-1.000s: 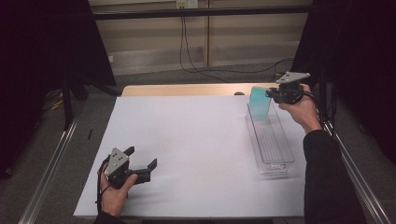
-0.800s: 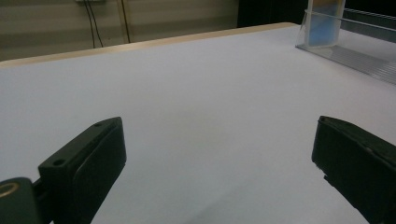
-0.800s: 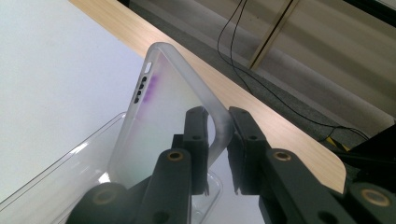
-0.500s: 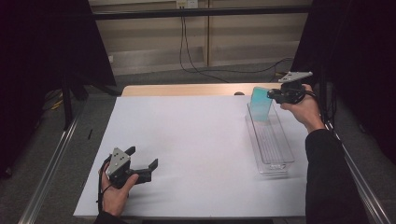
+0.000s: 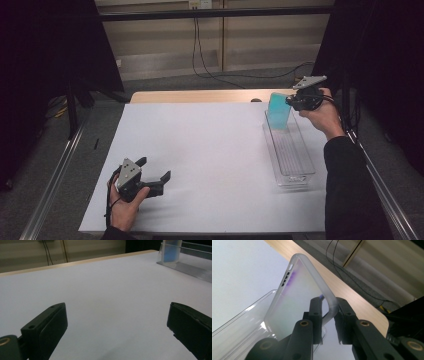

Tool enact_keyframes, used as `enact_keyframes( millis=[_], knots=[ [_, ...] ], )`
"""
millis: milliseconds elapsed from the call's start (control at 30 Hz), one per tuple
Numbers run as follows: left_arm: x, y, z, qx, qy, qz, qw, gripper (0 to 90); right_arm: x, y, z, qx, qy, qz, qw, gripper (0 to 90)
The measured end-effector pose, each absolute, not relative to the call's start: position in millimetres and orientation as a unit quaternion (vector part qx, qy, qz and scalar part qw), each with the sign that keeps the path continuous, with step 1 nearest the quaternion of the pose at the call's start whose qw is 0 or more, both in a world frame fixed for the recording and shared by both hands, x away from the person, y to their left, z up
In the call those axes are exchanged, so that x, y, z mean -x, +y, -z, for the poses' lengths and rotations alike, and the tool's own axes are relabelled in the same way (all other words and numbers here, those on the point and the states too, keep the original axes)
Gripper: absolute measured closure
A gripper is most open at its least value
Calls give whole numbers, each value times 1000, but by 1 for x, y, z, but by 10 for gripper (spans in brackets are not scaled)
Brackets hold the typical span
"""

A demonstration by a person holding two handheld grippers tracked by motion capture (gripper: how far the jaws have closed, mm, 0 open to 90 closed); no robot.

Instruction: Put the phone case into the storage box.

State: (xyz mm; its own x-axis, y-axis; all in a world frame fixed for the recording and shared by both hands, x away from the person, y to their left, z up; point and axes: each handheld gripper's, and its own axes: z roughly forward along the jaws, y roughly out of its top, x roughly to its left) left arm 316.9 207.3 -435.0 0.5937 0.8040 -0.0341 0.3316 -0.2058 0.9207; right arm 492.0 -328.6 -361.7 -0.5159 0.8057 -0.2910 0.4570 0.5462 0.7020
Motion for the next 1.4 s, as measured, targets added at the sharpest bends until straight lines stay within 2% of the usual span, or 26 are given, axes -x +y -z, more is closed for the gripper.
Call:
enact_keyframes(
  millis=[333, 467, 1067, 1400],
  knots=[
    [-316, 206, 435, -746, 374, -246, 494, 31, -494, -326, 363, -350, 820, -285, 352, 771],
    [-316, 206, 435, -746, 374, -248, 492, 31, -492, -328, 362, -343, 818, -295, 355, 779],
    [-316, 201, 435, -750, 368, -247, 491, 31, -474, -342, 348, -385, 832, -322, 237, 813],
    [-317, 202, 435, -749, 370, -245, 492, 32, -476, -337, 353, -356, 827, -327, 287, 816]
  ],
)
